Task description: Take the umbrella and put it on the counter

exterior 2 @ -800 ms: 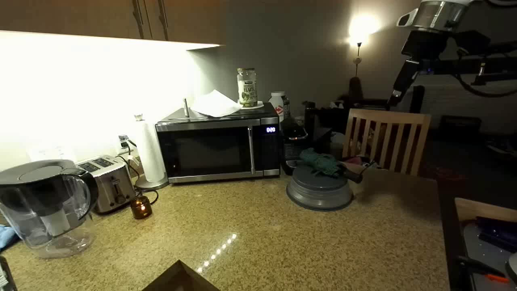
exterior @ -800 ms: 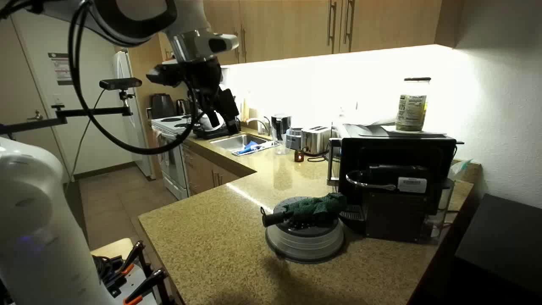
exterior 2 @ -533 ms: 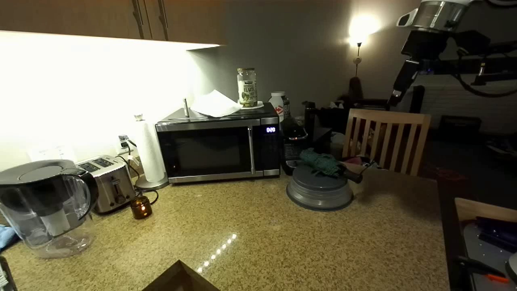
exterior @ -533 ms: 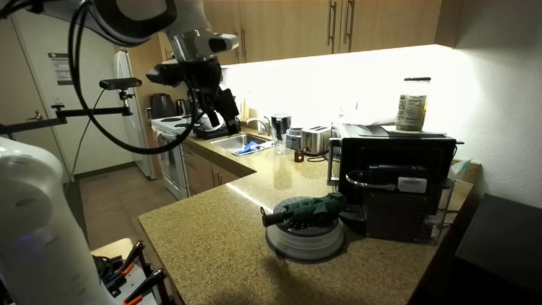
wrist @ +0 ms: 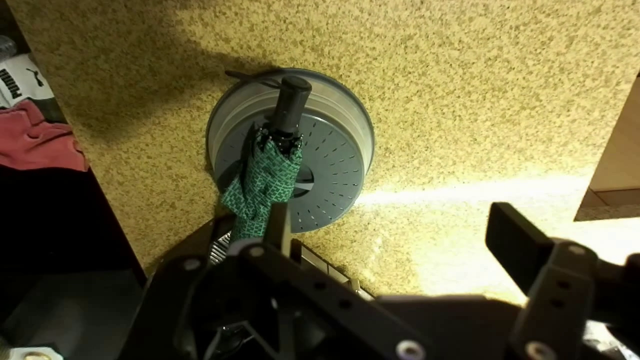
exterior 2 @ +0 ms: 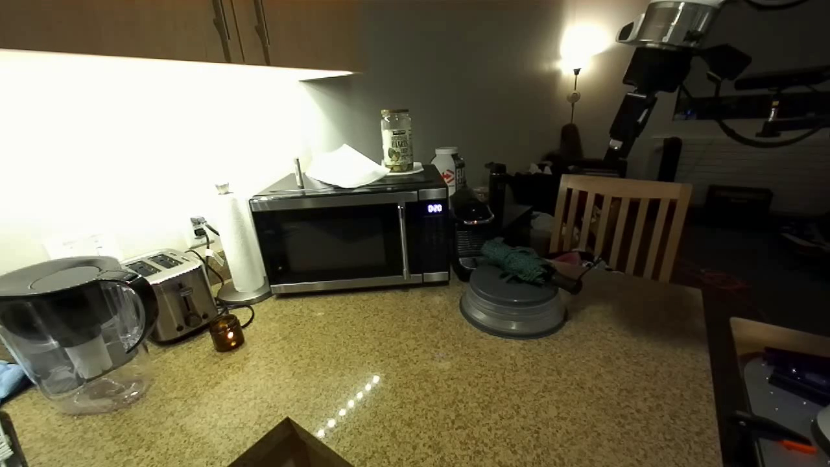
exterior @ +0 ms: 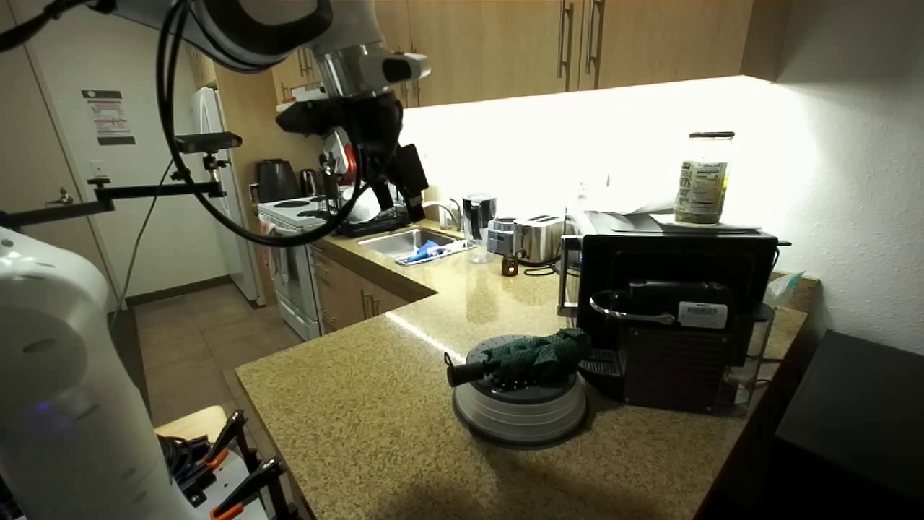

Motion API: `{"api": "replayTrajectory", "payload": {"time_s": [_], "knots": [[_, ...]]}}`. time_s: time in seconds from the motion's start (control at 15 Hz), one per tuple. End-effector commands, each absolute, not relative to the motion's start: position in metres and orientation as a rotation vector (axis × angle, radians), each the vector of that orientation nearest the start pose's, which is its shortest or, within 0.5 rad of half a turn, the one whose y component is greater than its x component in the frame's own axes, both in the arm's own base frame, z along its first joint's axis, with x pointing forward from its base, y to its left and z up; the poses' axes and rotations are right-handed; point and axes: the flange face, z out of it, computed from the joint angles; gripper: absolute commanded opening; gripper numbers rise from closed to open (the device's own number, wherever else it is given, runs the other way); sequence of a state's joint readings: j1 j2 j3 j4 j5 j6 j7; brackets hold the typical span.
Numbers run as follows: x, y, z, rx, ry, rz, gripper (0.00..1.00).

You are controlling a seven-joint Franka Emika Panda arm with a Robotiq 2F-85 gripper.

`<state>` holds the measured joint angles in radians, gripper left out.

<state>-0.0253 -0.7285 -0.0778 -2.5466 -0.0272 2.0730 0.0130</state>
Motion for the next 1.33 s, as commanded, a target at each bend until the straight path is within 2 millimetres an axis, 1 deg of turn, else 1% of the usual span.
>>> {"api": "replayTrajectory", "payload": {"time_s": [0.0,0.13,0.4,0.53,0.8,0.93,1.07,1.27], "knots": [[0.382,-0.044,0.522,-3.101,0.221,-0.347,1.0],[0.39,-0.044,0.521,-3.1,0.27,-0.325,1.0],[0.4,-0.045,0.523,-3.124,0.44,-0.324,1.0],[0.404,-0.049,0.522,-3.154,0.525,-0.322,1.0],[0.41,-0.068,0.509,-3.237,0.719,-0.295,1.0],[0.411,-0.078,0.502,-3.265,0.786,-0.262,1.0],[0.412,-0.085,0.494,-3.278,0.817,-0.216,1.0],[0.415,-0.087,0.483,-3.24,0.776,-0.154,1.0]]}}
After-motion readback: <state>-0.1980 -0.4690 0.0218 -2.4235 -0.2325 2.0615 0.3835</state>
